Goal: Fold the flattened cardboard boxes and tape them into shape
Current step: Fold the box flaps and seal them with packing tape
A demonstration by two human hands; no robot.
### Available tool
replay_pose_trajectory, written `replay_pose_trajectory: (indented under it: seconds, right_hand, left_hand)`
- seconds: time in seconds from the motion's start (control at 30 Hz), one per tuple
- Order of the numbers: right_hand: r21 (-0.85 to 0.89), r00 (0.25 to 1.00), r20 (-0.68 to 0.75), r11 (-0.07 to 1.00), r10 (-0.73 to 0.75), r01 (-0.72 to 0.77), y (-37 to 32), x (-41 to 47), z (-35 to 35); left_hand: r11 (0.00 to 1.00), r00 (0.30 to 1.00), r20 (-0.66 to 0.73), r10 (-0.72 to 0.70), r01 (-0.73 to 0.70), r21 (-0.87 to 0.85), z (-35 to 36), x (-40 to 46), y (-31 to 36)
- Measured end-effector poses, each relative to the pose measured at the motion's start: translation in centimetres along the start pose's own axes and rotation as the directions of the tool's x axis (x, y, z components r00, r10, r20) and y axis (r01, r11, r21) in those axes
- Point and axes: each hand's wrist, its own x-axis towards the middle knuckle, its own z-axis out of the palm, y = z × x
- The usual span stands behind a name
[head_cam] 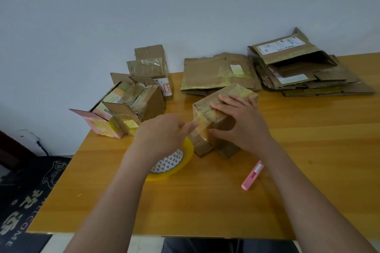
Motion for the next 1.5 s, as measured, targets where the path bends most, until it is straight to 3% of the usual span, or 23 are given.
replay_pose_trajectory:
  seconds: [0.23,0.37,0.47,0.67,0.87,1.03,1.17,1.37,1.43,1.5]
  right_hand:
    - [0.113,0.999,0.031,0.993,0.018,-0.022,0.7,0.4,-0.3]
    - [0.198,0.997,0.054,0.978,0.050,-0.059,0.5,0.8,-0.6]
    - [0.244,0.995,0.063,0.966,0.077,-0.090,0.6,1.0,-0.6]
    - [0.261,0.995,0.066,0.961,0.081,-0.095,0.8,1.0,-0.7]
    - [0.205,0.995,0.077,0.976,0.061,-0.076,1.0,0.8,-0.7]
    - [0.146,0.993,0.110,0.988,0.039,-0.055,0.9,1.0,-1.1]
    - [0.134,0.996,0.079,0.990,0.037,-0.047,1.0,0.2,-2.1]
    - [0.158,0.985,-0.041,0.975,0.165,-0.157,1.2,-3.6,-3.8]
    - [0.089,0.970,-0.076,0.971,0.230,-0.224,1.5,-4.8,-4.2]
    - [-0.014,0.955,0.000,0.955,0.296,-0.296,2.2,-5.9,-4.3]
  left_hand:
    - [0.994,0.999,0.028,0.030,-0.026,-0.110,-0.2,2.5,-0.5]
    - [0.962,0.981,0.184,0.061,-0.009,-0.272,-1.2,3.5,-1.1]
    - [0.954,0.953,0.294,0.071,0.021,-0.298,-1.6,3.7,-0.8]
    - [0.870,0.989,0.146,0.000,0.072,-0.488,-0.1,3.5,-1.2]
    - [0.871,0.994,0.112,-0.015,0.068,-0.486,1.0,3.9,-0.8]
    - [0.864,0.997,0.040,0.068,-0.039,-0.502,0.9,3.9,-0.2]
    - [0.854,0.988,0.060,0.143,-0.093,-0.511,0.6,3.6,0.4]
    - [0.870,0.989,0.054,0.138,-0.095,-0.484,0.6,3.3,0.8]
    - [0.867,0.991,0.049,0.123,-0.084,-0.491,0.6,3.1,0.7]
    - [0.864,0.994,0.031,0.107,-0.078,-0.497,0.6,2.7,0.7]
